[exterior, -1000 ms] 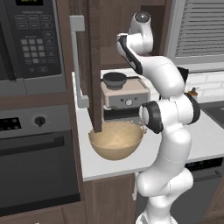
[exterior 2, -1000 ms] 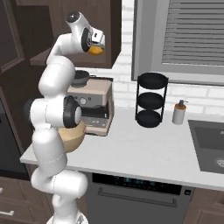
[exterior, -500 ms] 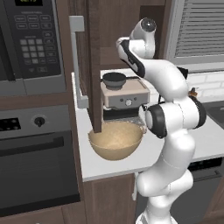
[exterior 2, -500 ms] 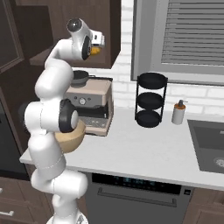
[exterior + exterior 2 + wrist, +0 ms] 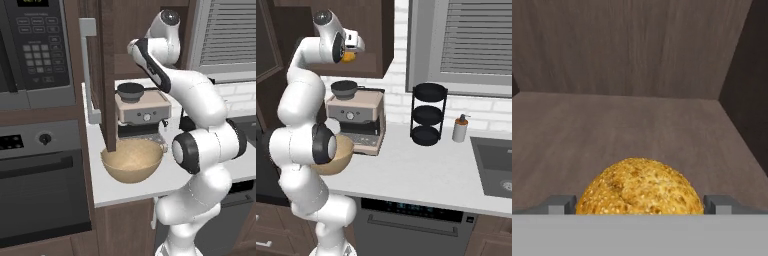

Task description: Open the cabinet, pick up the bread from the cabinet and place it in the basket. Then move the basket to the dining counter.

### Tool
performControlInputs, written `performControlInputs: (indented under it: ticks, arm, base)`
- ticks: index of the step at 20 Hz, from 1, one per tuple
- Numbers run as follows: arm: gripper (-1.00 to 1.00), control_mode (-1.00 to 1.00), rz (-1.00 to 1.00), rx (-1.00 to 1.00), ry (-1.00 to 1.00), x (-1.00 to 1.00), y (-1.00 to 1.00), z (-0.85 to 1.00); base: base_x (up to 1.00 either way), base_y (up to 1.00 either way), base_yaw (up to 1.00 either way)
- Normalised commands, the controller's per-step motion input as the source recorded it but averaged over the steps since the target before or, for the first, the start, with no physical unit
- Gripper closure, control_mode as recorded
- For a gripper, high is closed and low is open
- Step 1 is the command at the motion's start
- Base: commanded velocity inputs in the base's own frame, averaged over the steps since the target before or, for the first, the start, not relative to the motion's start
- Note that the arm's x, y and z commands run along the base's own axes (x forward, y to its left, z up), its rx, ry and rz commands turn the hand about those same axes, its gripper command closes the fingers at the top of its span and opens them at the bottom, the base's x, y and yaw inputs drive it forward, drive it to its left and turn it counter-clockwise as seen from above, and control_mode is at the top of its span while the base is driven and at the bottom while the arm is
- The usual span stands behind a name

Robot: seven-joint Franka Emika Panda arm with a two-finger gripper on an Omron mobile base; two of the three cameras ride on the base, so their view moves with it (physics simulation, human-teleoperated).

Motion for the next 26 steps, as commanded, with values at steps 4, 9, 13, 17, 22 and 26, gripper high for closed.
performControlInputs:
  ticks: [4, 9, 13, 17, 22, 26]
  arm:
    - [1.0, -1.0, 0.22, 0.07, -0.45, -1.0, 0.0, -0.52]
    - [1.0, -1.0, 0.16, 0.09, -0.28, -1.0, 0.0, 0.01]
    - [1.0, -1.0, 0.09, 0.05, 0.06, -1.0, 0.0, 0.37]
    - [1.0, -1.0, 0.03, 0.06, 0.28, -1.0, 0.02, 0.02]
    - [1.0, -1.0, 0.03, 0.01, 0.21, -1.0, 0.08, -0.34]
    - [1.0, -1.0, 0.04, 0.0, 0.12, -0.26, 0.27, -1.0]
  base:
    - [0.0, 0.0, 0.0]
    - [0.0, 0.0, 0.0]
    - [0.0, 0.0, 0.0]
    - [0.0, 0.0, 0.0]
    - [0.0, 0.0, 0.0]
    - [0.0, 0.0, 0.0]
